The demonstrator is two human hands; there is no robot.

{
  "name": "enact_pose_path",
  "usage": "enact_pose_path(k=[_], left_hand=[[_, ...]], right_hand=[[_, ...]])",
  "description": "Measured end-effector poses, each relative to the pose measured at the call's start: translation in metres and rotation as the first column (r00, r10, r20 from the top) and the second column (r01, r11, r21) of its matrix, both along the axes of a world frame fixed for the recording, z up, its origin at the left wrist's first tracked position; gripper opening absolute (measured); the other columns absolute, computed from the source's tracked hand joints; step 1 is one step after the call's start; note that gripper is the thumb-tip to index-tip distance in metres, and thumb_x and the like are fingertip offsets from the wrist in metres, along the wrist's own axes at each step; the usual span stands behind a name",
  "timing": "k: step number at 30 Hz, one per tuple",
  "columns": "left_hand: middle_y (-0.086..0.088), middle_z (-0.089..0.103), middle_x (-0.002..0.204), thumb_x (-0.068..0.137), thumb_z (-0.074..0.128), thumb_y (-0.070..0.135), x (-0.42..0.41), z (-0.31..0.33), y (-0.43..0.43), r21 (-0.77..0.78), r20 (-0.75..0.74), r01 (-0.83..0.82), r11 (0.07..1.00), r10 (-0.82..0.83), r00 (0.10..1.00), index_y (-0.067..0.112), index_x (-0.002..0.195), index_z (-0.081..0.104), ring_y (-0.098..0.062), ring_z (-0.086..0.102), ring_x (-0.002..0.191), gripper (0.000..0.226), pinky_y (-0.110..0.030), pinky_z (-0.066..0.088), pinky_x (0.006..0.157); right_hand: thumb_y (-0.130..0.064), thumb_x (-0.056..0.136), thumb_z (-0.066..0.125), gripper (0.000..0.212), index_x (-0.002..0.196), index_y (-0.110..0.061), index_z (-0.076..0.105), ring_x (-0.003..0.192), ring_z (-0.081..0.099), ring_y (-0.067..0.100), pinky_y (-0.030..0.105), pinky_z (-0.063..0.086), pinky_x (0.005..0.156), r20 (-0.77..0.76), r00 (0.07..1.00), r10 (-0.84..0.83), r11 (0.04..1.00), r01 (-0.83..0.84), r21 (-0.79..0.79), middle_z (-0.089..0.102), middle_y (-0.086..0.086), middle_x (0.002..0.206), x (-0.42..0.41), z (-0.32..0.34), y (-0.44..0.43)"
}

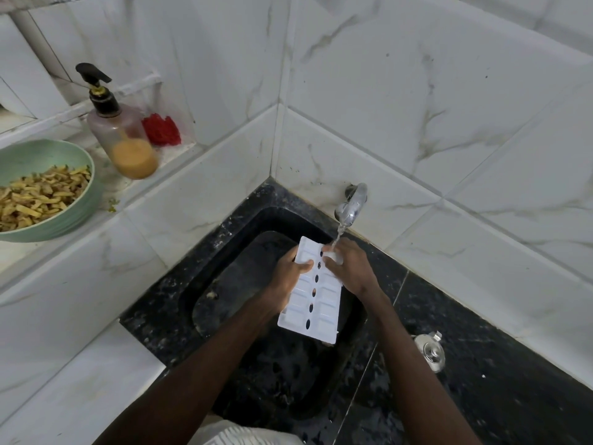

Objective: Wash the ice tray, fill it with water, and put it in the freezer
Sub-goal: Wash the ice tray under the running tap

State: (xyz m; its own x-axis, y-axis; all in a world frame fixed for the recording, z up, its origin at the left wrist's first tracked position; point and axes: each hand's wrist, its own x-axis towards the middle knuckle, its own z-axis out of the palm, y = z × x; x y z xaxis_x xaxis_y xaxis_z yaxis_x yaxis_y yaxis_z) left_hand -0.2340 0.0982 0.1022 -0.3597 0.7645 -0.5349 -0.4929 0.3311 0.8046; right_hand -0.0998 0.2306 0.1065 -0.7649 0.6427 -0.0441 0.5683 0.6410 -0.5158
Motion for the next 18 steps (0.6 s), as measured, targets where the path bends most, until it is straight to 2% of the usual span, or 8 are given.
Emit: enact_pose_path(k=[2, 4, 7, 12, 14, 16, 18], left_hand=[[-0.002, 0.079, 0.105, 0.101, 0.061, 0.007, -0.001, 0.003, -0.001, 0.007, -0.031, 0.022, 1.0, -0.022, 0.999, 0.027, 0.12, 0.068, -0.022, 0.078, 0.093, 0.029, -0.036, 0.063, 0.071], [-0.002, 0.078, 0.112, 0.101, 0.062, 0.008, -0.002, 0.003, 0.0, 0.013, -0.048, 0.044, 0.999, -0.043, 0.998, 0.03, 0.125, 0.066, -0.024, 0.077, 0.098, 0.033, -0.043, 0.064, 0.081], [-0.003, 0.077, 0.115, 0.1, 0.062, 0.01, 0.001, 0.006, 0.001, 0.007, -0.068, 0.048, 0.999, -0.048, 0.997, 0.026, 0.132, 0.066, -0.027, 0.076, 0.102, 0.036, -0.052, 0.061, 0.092], [-0.006, 0.076, 0.118, 0.1, 0.064, 0.015, 0.006, 0.004, 0.001, -0.025, -0.078, 0.051, 0.998, -0.053, 0.996, 0.024, 0.138, 0.063, -0.03, 0.076, 0.102, 0.039, -0.056, 0.06, 0.092], [-0.008, 0.078, 0.113, 0.1, 0.063, 0.011, 0.007, 0.001, 0.0, -0.024, -0.038, 0.023, 0.999, -0.024, 0.999, 0.022, 0.134, 0.066, -0.032, 0.077, 0.099, 0.036, -0.055, 0.062, 0.089], [-0.01, 0.078, 0.108, 0.1, 0.062, 0.009, 0.01, 0.002, -0.001, -0.032, -0.001, 0.025, 0.999, -0.025, 1.0, 0.021, 0.129, 0.069, -0.034, 0.077, 0.096, 0.032, -0.051, 0.064, 0.083], [-0.01, 0.079, 0.105, 0.099, 0.062, 0.009, 0.014, 0.002, -0.001, -0.034, 0.008, 0.046, 0.998, -0.046, 0.999, 0.022, 0.126, 0.07, -0.034, 0.077, 0.095, 0.031, -0.048, 0.064, 0.08]], right_hand=[[-0.035, 0.09, 0.064, 0.03, 0.112, -0.015, 0.069, 0.101, 0.059, 0.019, 0.036, 0.047, 0.087, -0.02, 0.999, -0.05, 0.997, 0.049, -0.052, 0.065, 0.002, 0.112, 0.001, -0.002, 0.002], [-0.036, 0.088, 0.065, 0.025, 0.106, -0.018, 0.067, 0.095, 0.057, 0.016, 0.038, 0.051, 0.085, -0.036, 0.993, -0.113, 0.992, 0.111, -0.067, 0.062, -0.002, 0.105, 0.001, -0.005, 0.002], [-0.033, 0.093, 0.066, 0.02, 0.106, -0.017, 0.066, 0.095, 0.055, 0.017, 0.034, 0.047, 0.083, -0.042, 0.98, -0.194, 0.981, 0.194, -0.013, 0.061, -0.002, 0.103, -0.002, -0.009, -0.004], [-0.03, 0.096, 0.06, 0.014, 0.096, -0.015, 0.06, 0.087, 0.051, 0.017, 0.032, 0.044, 0.074, -0.02, 0.957, -0.289, 0.954, 0.29, 0.072, 0.056, -0.001, 0.094, -0.012, -0.011, -0.015], [-0.023, 0.096, 0.056, 0.012, 0.092, -0.012, 0.061, 0.086, 0.052, 0.02, 0.032, 0.041, 0.073, -0.005, 0.959, -0.283, 0.957, 0.283, 0.066, 0.057, 0.002, 0.092, -0.02, -0.009, -0.015], [-0.008, 0.092, 0.055, 0.011, 0.095, -0.008, 0.066, 0.089, 0.058, 0.023, 0.031, 0.044, 0.075, 0.0, 0.97, -0.243, 0.969, 0.243, 0.039, 0.063, 0.006, 0.095, -0.028, -0.007, -0.011], [0.006, 0.084, 0.056, 0.027, 0.103, -0.008, 0.069, 0.093, 0.063, 0.021, 0.027, 0.046, 0.078, 0.006, 0.98, -0.199, 0.98, 0.199, -0.015, 0.068, 0.006, 0.102, -0.034, -0.002, -0.01]])
